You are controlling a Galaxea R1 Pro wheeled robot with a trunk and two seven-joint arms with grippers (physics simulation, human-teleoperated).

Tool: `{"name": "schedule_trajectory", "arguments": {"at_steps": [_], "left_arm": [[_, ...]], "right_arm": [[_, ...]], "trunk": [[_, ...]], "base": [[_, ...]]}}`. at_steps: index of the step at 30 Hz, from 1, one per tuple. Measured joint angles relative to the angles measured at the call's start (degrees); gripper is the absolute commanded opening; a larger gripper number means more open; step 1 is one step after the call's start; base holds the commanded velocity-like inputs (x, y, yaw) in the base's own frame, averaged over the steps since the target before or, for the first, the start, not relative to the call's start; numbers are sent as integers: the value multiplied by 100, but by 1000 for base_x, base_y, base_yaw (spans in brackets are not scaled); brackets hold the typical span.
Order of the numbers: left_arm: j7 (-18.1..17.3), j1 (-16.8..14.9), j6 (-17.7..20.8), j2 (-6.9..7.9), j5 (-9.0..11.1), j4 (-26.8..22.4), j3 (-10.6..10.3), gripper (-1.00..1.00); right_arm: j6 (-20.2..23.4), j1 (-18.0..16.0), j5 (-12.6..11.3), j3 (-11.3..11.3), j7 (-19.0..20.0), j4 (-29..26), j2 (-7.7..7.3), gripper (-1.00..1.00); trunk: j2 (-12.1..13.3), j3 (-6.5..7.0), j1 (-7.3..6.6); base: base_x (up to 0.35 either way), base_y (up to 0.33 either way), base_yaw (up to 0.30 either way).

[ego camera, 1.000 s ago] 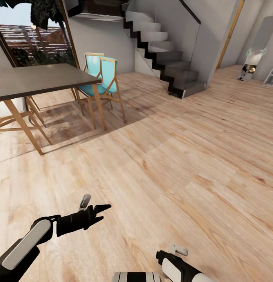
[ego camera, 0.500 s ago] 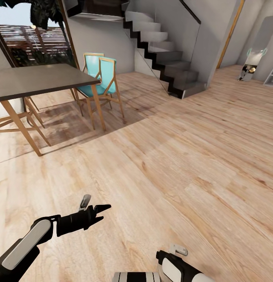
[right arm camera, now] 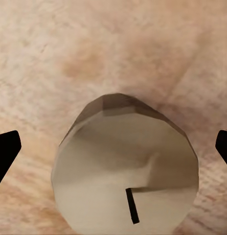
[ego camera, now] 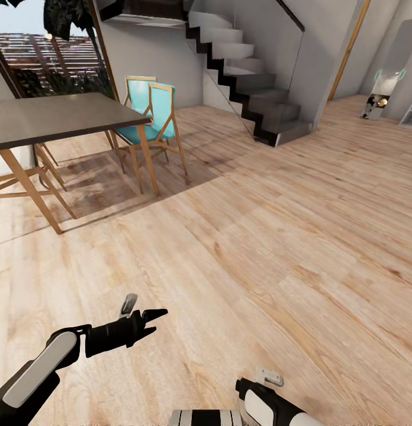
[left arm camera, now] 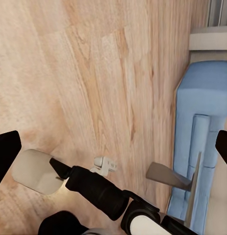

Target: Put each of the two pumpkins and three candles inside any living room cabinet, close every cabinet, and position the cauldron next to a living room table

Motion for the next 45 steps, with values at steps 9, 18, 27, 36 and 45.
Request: {"name": "schedule_trajectory", "arguments": {"at_steps": [9,18,27,36,45], "left_arm": [[-3,-2,0,0,10,0,-6,100],[-1,15,137,26,21,22,1,100],[-3,35,141,35,37,52,2,100],[-2,36,141,35,37,53,2,100],[-2,36,141,35,37,53,6,100]], "right_arm": [[0,-1,0,1,8,-37,0,100],[2,-6,-16,-13,18,7,4,100],[0,-7,-8,-8,18,-4,17,100],[0,-7,-8,-8,18,0,18,100],[0,-7,-8,-8,18,0,18,100]], "trunk": [[-11,-178,20],[-11,-178,20],[-11,-178,20],[-11,-178,20],[-11,-178,20]], "base": [[0,0,0],[0,0,0],[0,0,0],[0,0,0],[0,0,0]]}}
